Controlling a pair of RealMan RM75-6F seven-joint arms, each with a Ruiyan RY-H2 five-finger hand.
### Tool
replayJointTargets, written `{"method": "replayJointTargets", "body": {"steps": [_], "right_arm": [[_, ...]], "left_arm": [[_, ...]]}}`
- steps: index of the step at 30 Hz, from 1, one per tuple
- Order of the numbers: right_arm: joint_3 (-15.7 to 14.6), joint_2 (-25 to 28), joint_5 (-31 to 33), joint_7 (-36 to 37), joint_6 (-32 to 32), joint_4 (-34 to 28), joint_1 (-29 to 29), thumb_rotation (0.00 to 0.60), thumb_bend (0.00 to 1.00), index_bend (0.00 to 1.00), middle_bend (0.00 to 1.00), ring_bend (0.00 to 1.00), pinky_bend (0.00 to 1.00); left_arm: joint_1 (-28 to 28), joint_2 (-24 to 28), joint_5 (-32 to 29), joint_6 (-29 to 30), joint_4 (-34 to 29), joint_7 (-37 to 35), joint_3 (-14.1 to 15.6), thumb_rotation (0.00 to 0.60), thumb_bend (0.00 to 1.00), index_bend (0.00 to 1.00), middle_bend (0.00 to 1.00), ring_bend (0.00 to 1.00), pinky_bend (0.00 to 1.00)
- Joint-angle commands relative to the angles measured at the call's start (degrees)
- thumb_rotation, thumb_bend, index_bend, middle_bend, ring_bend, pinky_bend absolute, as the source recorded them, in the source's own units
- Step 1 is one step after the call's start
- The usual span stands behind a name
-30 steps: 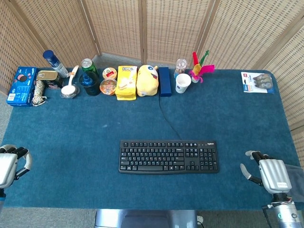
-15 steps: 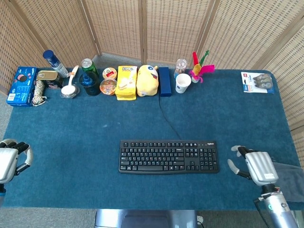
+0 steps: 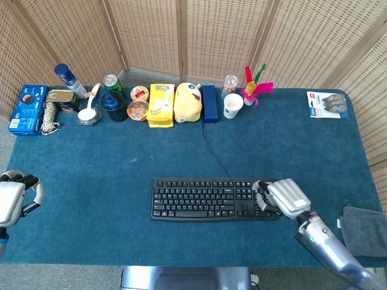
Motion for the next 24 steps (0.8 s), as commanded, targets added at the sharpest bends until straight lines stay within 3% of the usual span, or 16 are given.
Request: {"method": "replayJointTargets", "body": {"steps": [1, 11, 24], "right_arm": [[1.4, -0.3, 5.5, -2.4, -6.2, -0.4, 5.5, 0.0, 0.67, 0.3, 0.8, 0.98, 0.84], [0.5, -5.1, 15.5, -10.6, -10.9, 1.9, 13.5, 0.0, 0.71, 0.3, 0.81, 0.99, 0.85], [-4.2, -11.0, 24.3, -20.5, -6.4, 6.5, 18.0, 0.0, 0.71, 0.3, 0.82, 0.99, 0.85]], "left_arm": [[-0.2, 0.0, -0.3, -0.3, -0.2, 0.6, 0.0, 0.001, 0.53, 0.61, 0.58, 0.51, 0.3], [-0.5, -0.1, -0.8, -0.8, -0.6, 2.0, 0.2, 0.0, 0.53, 0.61, 0.58, 0.51, 0.3], [-0.9, -1.1, -1.1, -1.4, 0.3, 2.1, 0.5, 0.0, 0.53, 0.61, 0.58, 0.51, 0.3]]}}
